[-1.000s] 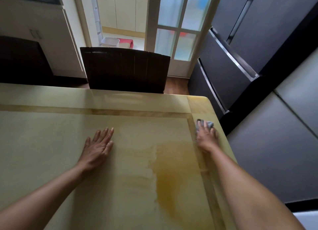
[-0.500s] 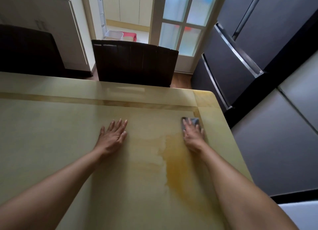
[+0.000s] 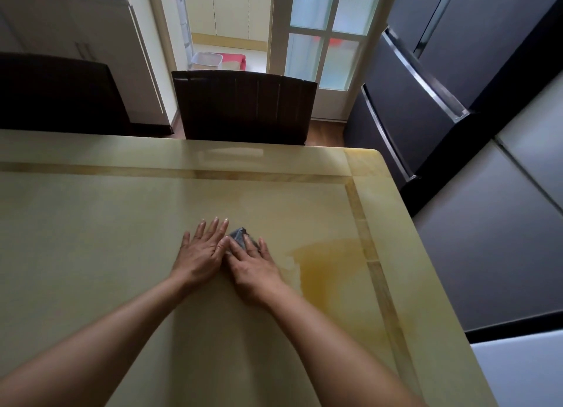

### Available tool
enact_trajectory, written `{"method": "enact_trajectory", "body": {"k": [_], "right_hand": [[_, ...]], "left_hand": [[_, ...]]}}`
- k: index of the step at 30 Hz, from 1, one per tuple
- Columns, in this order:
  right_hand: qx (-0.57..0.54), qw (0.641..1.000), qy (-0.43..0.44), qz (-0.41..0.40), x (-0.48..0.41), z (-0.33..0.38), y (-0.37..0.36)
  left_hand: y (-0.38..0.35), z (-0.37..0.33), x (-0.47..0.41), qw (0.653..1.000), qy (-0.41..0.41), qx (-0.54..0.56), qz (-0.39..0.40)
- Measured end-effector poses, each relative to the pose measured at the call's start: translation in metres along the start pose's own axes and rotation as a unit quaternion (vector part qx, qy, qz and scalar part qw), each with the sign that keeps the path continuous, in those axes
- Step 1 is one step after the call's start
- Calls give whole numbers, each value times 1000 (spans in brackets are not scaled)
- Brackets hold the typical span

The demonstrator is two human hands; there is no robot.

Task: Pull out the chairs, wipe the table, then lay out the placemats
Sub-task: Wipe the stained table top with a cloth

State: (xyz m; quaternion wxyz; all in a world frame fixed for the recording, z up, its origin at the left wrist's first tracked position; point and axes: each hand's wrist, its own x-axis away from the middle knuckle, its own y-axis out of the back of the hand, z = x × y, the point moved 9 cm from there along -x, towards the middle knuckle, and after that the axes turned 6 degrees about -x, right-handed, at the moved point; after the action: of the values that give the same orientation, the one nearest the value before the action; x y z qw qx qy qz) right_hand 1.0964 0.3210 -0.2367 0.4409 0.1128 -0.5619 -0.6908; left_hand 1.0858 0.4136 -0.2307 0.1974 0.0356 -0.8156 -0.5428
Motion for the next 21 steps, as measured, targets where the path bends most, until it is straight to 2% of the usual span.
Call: {"method": "enact_trajectory", "body": {"k": [4,12,21], "right_hand": [[-28,994,-109,-3,4,-65,25],[-58,954,-287,-65,92,-218,58],[-108,892,-415,-144,165,-273,50]], "left_hand": [[-3,-15,6,1000,-11,-17,4],[-20,-16,16,1000,-5,-18,21],[-25,-13,17,999,4,3,39]]}}
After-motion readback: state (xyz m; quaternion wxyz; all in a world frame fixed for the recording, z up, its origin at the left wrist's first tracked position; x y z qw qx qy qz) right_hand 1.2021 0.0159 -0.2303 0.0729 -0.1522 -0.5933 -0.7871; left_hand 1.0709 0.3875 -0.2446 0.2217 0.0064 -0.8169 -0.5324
